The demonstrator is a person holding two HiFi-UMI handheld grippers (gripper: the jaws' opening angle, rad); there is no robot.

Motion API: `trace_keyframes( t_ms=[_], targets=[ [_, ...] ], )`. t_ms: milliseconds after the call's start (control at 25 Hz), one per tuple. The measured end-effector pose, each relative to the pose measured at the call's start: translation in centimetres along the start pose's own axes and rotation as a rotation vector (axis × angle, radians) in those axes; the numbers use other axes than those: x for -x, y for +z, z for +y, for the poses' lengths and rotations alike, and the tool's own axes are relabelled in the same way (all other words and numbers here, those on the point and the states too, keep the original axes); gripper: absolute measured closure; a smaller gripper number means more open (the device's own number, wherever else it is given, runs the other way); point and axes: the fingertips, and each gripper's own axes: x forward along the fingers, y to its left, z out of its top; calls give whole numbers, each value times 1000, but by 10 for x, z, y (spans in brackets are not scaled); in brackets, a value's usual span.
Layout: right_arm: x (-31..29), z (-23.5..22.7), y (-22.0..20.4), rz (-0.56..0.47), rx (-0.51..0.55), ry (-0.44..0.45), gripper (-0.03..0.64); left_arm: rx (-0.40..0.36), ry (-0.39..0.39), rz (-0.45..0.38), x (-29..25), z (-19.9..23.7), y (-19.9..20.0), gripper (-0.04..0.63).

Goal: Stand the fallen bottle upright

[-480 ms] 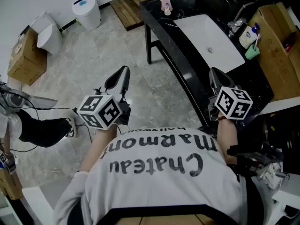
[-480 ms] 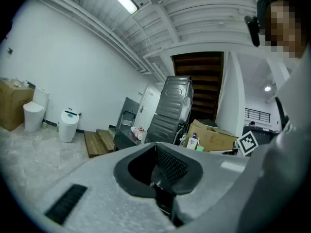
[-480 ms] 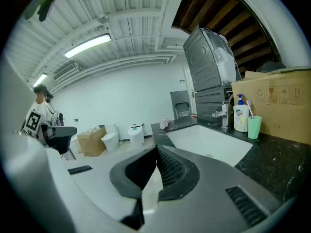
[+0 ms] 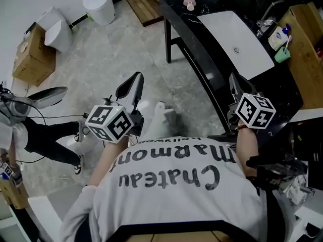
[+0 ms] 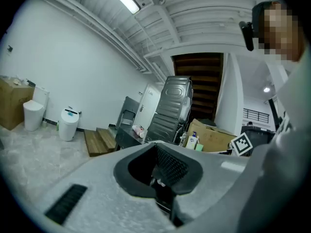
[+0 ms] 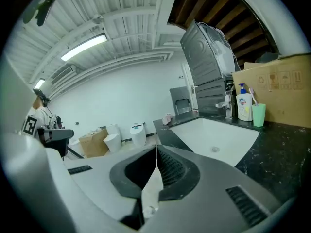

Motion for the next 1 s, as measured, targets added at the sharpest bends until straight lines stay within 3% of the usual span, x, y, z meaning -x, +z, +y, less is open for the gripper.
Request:
trace_keyframes(
  t_ms=[400,760,1000],
  targets=[
    [-64,16,6,63,20,-10,603,32,-39,22,-46,61,6,580],
    [-147,27,77,-42,35,-70,603,-18,-131,-9,-129,132,68,580],
    [-203,49,114,-111,-17,-45,603,-38,-197,-4,-172,175,114,580]
  ],
)
